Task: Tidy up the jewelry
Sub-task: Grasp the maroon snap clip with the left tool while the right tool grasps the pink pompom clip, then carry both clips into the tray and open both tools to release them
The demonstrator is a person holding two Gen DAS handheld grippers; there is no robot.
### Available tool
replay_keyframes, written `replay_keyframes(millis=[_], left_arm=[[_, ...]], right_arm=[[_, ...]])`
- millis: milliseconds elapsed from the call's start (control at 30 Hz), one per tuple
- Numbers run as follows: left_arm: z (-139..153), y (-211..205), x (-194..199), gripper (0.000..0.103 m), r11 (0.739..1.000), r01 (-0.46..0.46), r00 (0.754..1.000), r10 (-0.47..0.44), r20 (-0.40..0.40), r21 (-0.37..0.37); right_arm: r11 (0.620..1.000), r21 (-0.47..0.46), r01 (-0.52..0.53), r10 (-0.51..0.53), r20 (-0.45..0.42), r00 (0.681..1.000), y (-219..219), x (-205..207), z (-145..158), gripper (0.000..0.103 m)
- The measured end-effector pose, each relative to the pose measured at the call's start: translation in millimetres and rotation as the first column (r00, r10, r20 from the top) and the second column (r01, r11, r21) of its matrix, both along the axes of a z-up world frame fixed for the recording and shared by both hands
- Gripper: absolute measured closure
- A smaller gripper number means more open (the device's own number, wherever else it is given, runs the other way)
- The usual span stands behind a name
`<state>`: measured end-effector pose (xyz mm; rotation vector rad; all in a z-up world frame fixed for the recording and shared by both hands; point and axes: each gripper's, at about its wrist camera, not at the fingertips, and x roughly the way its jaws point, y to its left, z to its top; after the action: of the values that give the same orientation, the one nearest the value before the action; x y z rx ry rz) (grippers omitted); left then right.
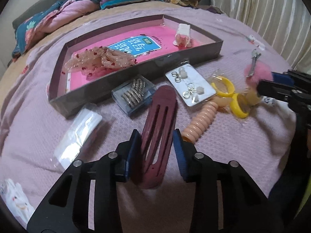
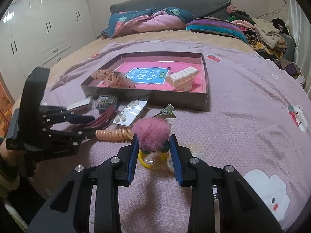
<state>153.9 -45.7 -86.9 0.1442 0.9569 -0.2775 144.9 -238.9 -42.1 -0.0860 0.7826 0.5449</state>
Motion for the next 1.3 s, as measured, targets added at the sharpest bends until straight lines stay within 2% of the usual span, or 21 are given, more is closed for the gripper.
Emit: replay_keyframes(millis=[300,367,400,567,767,1000,1300], left_arm=[[9,19,-24,0.077,0.993,-0.086,0.996,0.083,-0.043,-0.078],[13,24,-29,0.078,0.989,-0.107,0.994,0.104,-0.035,-0.099],[16,28,-32,0.081,0.987,-0.121,0.993,0.119,-0.027,-0.104],[29,42,-39,0.081,0.977,-0.164,0.986,0.165,-0.001,-0.138],[34,50,-45,0.081,0.966,-0.184,0.983,0.184,-0.015,-0.183],[61,52,-46,0.081,0.961,-0.181,0.980,0.195,0.044,-0.207],[108,66,-14,0.081,0.953,-0.210,0.958,0.246,0.148,-0.220]], right_arm=[[0.999,0.031,-0.008,0.009,-0.015,1.000,-3,-2,1,0.073],[0.999,0.030,-0.014,0.014,-0.016,1.000,0,-3,0,0.073],[0.999,0.029,-0.017,0.018,-0.017,1.000,0,-3,0,0.073],[0.999,0.026,-0.032,0.033,-0.013,0.999,6,-7,0,0.073],[0.999,0.032,-0.035,0.035,-0.002,0.999,6,-10,3,0.073],[0.999,0.039,-0.033,0.032,0.007,0.999,5,-10,8,0.073],[0.999,0.040,-0.011,0.010,0.039,0.999,6,0,30,0.073]])
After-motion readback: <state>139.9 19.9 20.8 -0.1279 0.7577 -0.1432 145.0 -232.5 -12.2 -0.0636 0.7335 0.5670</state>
